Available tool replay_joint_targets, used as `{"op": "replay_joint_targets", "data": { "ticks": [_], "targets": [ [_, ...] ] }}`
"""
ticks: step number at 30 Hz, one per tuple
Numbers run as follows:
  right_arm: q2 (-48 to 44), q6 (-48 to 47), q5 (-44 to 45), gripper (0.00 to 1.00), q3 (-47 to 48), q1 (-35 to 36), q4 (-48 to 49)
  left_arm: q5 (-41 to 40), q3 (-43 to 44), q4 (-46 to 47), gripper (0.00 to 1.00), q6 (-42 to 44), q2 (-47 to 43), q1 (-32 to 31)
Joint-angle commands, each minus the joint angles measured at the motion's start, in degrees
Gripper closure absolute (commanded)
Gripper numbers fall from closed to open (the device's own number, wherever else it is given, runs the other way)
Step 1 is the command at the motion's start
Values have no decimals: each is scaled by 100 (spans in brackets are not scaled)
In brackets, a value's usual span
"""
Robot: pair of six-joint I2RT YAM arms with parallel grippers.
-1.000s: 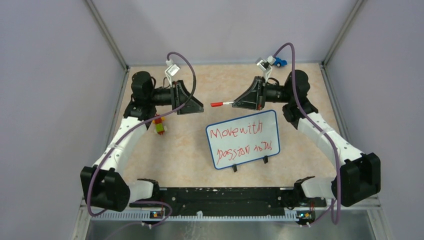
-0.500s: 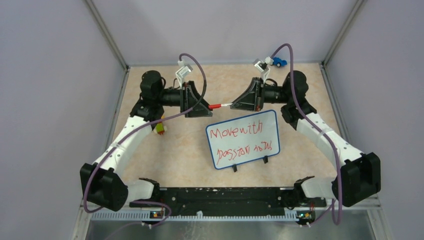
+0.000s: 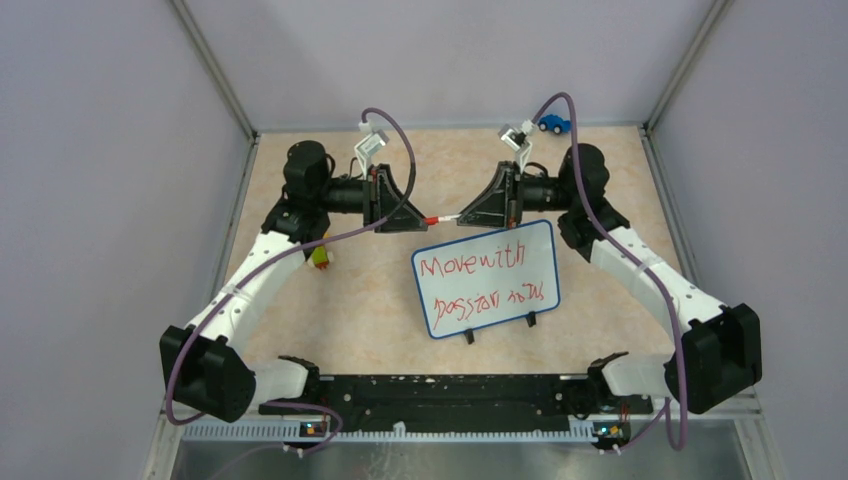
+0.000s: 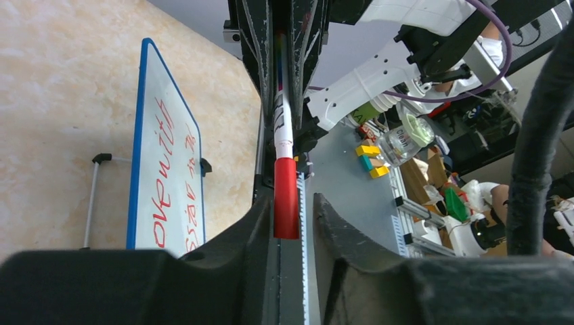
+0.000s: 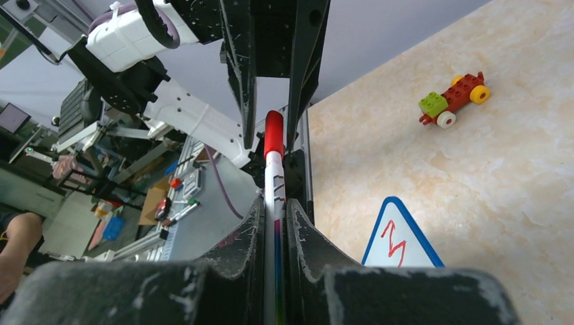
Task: Write a sentence on the whiteboard
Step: Close the whiteboard marker at the center of the board.
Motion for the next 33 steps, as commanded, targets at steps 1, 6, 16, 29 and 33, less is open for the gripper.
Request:
{"op": "replay_joint_targets", "data": {
  "ticks": [1, 6, 16, 29, 33],
  "targets": [
    [-79, -229, -20, 100, 38, 99, -30, 3, 218, 69, 70, 130, 28, -43],
    [-66, -266, -12, 100, 59, 132, -51, -8, 280, 69, 82, 120, 82, -123],
    [26, -842, 100, 100, 209, 408, -734, -69, 418, 56, 100, 168, 255, -378],
    [98, -1035, 162, 100, 263, 654, -889, -52, 673, -50, 100, 287, 442, -622],
    [121, -1103, 150, 100, 285, 750, -942, -24, 756, -54, 100, 270, 465, -638]
  ]
}}
